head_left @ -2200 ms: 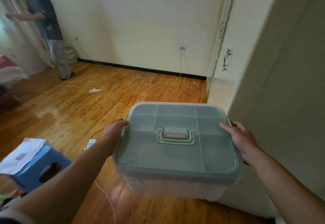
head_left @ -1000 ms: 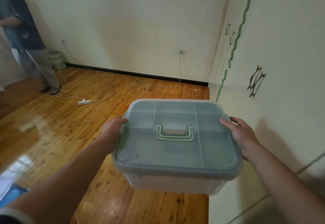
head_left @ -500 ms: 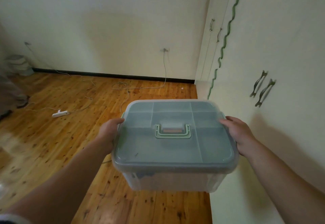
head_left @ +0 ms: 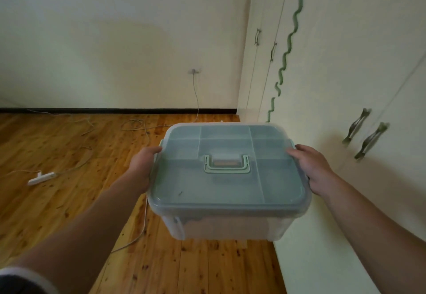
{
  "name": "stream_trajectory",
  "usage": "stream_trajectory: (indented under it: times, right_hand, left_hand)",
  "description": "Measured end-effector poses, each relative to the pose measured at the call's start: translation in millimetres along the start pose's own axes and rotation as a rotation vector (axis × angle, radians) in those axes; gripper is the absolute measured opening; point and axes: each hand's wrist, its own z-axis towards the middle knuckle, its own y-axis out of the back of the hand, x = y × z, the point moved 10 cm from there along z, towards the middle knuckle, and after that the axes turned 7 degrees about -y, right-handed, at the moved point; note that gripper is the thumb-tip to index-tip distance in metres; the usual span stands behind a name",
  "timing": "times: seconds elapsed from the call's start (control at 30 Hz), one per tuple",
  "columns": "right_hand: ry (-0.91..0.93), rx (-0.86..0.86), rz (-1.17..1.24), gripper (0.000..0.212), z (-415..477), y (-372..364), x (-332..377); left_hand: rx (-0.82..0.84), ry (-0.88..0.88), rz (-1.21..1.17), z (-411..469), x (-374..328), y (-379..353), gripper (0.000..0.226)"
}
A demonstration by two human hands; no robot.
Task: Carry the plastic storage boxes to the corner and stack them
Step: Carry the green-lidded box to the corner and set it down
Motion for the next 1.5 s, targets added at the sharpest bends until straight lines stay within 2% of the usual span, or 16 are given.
stream_trajectory:
  times: [0.27,0.47,0.63,0.9,1.03,1.23,1.5]
  right_hand:
    - [-0.016,-0.007,-0.002,0.049,57.3,-21.9,15.7]
    - [-0.036,0.018,0.001,0.053,127.4,-45.2,31.8]
    - [-0.038,0.04,0.021,0.054,194.4,-61.6,54.4]
    - [-0.013,0.098,0.021,0.045,283.7,-79.5,100.6]
    - [-0.007,0.075,0.026,0.052,318.6,-85.1,115.2]
    - [-0.023,0.089,0.032,0.054,362.6,-107.8,131.2]
    - [-0.017,0.036,0.029,0.054,436.7,-147.3,169.7]
  left_hand:
    - [0.032,0.026,0.005,59.6,-16.8,-26.3,0.019]
    - [-0.003,0.048,0.028,117.8,-32.2,-57.9,0.003]
    - [-0.031,0.05,0.029,168.6,-54.5,-93.2,0.007]
    - [-0.085,0.005,0.027,229.6,-87.5,-145.6,0.012]
    - [-0.094,-0.003,0.023,255.0,-100.0,-162.6,0.023]
    - [-0.086,-0.008,0.013,301.1,-113.1,-182.0,0.027]
    - [-0.026,-0.035,0.029,405.9,-145.6,-214.8,0.034]
